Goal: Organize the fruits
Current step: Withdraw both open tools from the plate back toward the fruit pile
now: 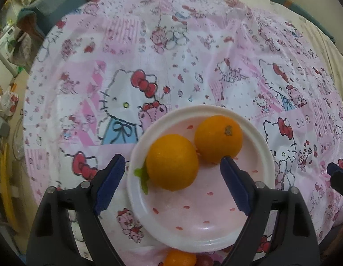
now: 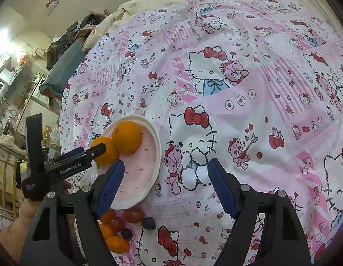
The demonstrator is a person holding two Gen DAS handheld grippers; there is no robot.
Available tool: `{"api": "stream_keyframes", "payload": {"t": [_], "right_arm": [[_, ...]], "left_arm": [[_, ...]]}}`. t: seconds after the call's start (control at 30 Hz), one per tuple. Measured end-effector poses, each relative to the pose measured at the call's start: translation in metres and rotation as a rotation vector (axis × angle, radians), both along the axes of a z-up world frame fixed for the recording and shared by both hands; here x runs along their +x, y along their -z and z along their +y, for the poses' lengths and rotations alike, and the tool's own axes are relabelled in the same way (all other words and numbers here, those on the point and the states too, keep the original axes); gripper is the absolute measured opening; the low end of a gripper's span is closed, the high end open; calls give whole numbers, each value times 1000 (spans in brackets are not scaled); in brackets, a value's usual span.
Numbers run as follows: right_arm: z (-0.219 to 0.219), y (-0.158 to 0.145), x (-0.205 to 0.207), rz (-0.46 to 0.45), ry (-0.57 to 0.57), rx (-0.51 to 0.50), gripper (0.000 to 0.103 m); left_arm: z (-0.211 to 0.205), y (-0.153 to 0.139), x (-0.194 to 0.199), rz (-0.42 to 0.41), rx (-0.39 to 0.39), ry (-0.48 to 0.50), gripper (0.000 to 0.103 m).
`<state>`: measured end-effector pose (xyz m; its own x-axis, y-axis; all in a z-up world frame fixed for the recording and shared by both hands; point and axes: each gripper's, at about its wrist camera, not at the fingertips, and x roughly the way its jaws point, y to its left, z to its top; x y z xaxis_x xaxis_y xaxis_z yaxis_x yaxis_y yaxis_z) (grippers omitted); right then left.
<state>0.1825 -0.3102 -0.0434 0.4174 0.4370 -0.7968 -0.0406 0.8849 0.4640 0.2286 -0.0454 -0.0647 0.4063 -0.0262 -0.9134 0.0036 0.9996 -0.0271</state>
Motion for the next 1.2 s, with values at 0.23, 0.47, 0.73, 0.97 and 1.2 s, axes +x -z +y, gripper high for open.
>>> {"api": "stream_keyframes", "payload": {"t": [0.23, 0.47, 0.73, 0.97, 1.2], "right_arm": [[8, -4, -3, -12, -22, -26, 80], [17, -13, -14, -45, -63, -43, 80], [19, -19, -32, -55, -84, -59, 80], [17, -13, -51, -30, -81, -56, 80], [21, -3, -64, 4, -94, -46, 80]], "left_arm": [[11, -23, -25, -35, -30, -16, 85], [19, -49, -57, -97, -30, -36, 85], [30, -55, -94, -97, -36, -78, 85], [32, -54, -118, -86, -64, -79, 85], [36, -48, -135, -59, -75, -98, 85]]}}
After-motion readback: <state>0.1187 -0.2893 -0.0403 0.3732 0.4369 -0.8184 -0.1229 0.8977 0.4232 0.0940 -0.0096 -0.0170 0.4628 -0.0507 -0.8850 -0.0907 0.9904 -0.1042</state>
